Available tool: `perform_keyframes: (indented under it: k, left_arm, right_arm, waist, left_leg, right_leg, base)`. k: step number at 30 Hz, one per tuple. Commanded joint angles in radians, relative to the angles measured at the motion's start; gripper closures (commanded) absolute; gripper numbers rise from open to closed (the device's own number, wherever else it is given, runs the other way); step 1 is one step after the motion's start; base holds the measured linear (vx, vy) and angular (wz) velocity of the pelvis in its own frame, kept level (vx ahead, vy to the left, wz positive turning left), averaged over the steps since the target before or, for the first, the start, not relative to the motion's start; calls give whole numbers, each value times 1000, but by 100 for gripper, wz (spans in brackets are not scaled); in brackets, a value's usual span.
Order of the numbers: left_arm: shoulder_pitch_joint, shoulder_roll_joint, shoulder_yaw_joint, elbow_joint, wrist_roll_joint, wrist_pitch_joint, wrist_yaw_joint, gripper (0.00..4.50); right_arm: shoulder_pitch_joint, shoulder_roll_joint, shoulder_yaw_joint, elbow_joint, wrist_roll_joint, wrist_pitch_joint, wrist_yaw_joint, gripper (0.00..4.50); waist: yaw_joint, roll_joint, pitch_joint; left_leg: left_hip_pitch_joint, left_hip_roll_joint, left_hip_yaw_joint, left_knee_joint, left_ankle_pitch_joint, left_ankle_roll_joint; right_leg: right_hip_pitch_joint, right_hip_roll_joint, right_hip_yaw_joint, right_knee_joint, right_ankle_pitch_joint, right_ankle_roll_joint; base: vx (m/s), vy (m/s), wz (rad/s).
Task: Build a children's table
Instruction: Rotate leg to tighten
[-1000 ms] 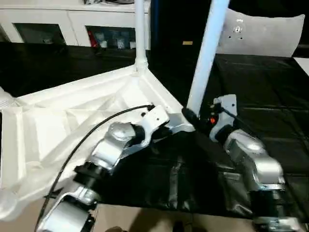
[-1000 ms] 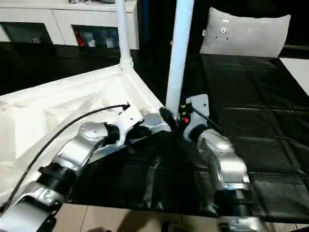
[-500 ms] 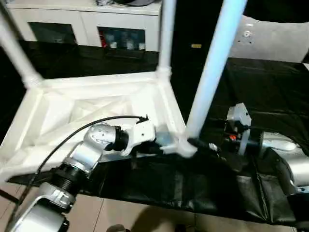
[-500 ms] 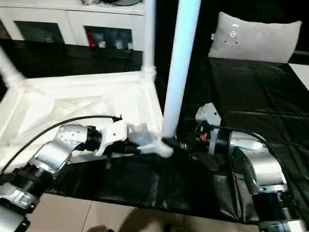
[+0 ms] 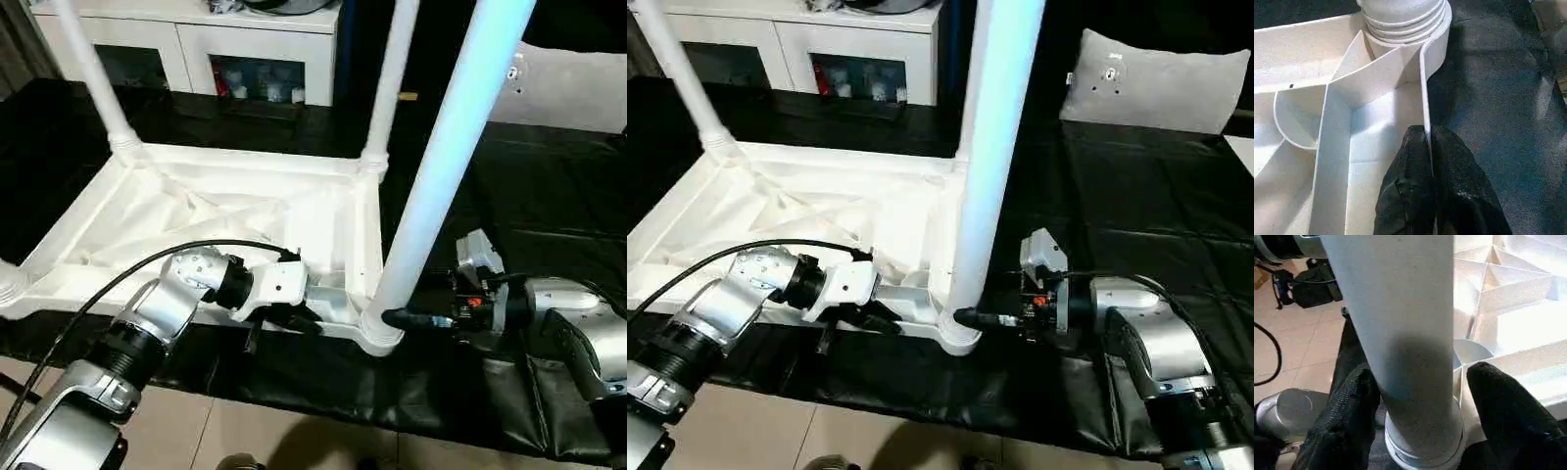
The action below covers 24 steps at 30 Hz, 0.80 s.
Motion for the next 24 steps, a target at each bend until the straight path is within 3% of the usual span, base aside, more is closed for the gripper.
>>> perform_keyframes:
  k: [1,5,10,14,15,17,18,20,21,22,23,24]
  left_arm:
    - [-20,2,-25,3,14,-26,-33,450]
    - [-20,1,-26,10,11,-32,-32,450]
    - [-9,-15,-5,12,-1,3,-5,450]
    - [-7,-59,31,4,1,96,107,450]
    - [-7,-59,31,4,1,96,107,450]
    - [-5,-76,42,-9,-4,135,139,450]
    - [-2,-114,63,-38,-7,214,211,450]
    - [-1,-133,73,-50,-7,252,246,450]
    - [-1,-160,84,-62,-5,296,291,450]
    - [-1,-170,88,-67,-4,312,307,450]
    - [-3,-185,94,-68,-1,334,333,450]
    - [-12,-233,112,-65,5,389,411,450]
  right_arm:
    - [-11,-5,15,11,-1,-9,8,185]
    - [-8,0,20,4,1,-7,13,230]
    - [16,9,20,-29,27,22,14,256]
    - [66,45,2,-116,92,122,-63,259]
    - [66,45,2,-116,92,122,-63,259]
    - [85,60,1,-146,98,158,-107,260]
    - [102,120,-5,-161,47,153,-240,260]
    - [107,149,-8,-165,24,151,-302,260]
    - [107,193,-15,-162,-8,155,-390,260]
    - [107,208,-18,-162,-19,160,-421,260]
    - [103,228,-20,-158,-36,160,-460,260]
    - [88,289,-38,-147,-63,174,-568,260]
  waist:
    - [-1,-15,-80]
    - [-1,-15,-80]
    - [1,-16,-81]
    - [5,-14,-78]
    - [3,-14,-75]
    - [1,-14,-67]
    - [-4,-13,-66]
    - [-8,-10,-64]
    - [-16,-14,-65]
    - [-19,-8,-64]
    - [-26,-8,-63]
    - [-39,-6,-65]
  left_leg:
    - [-7,12,17,-62,-97,89]
    - [-7,12,17,-62,-95,88]
    - [-7,11,18,-62,-87,88]
    - [-6,12,17,-63,-89,84]
    - [-4,12,18,-64,-96,81]
    - [6,7,19,-67,-154,65]
    - [10,2,18,-65,-179,57]
    - [12,0,17,-65,-191,43]
    - [6,-2,15,-66,-194,33]
    - [8,-2,13,-67,-198,29]
    - [7,-4,13,-66,-207,30]
    - [0,-3,9,-68,-209,36]
  right_leg:
    - [80,-58,46,-71,-383,-95]
    - [80,-57,45,-71,-385,-93]
    - [80,-57,46,-71,-388,-86]
    - [79,-57,45,-73,-395,-85]
    - [77,-55,46,-77,-407,-80]
    - [74,-57,37,-97,-519,-48]
    - [73,-59,32,-105,-577,-26]
    - [69,-58,25,-114,-606,-7]
    - [74,-56,21,-113,-612,7]
    - [72,-55,18,-115,-614,9]
    - [72,-54,14,-120,-618,15]
    - [82,-56,9,-122,-609,29]
  base:
    - [0,0,0]
    - [0,0,0]
    - [0,0,0]
    - [0,0,0]
    - [0,0,0]
    - [0,0,0]
    - [0,0,0]
    - [0,0,0]
    - [0,0,0]
    - [0,0,0]
    - [0,0,0]
    - [0,0,0]
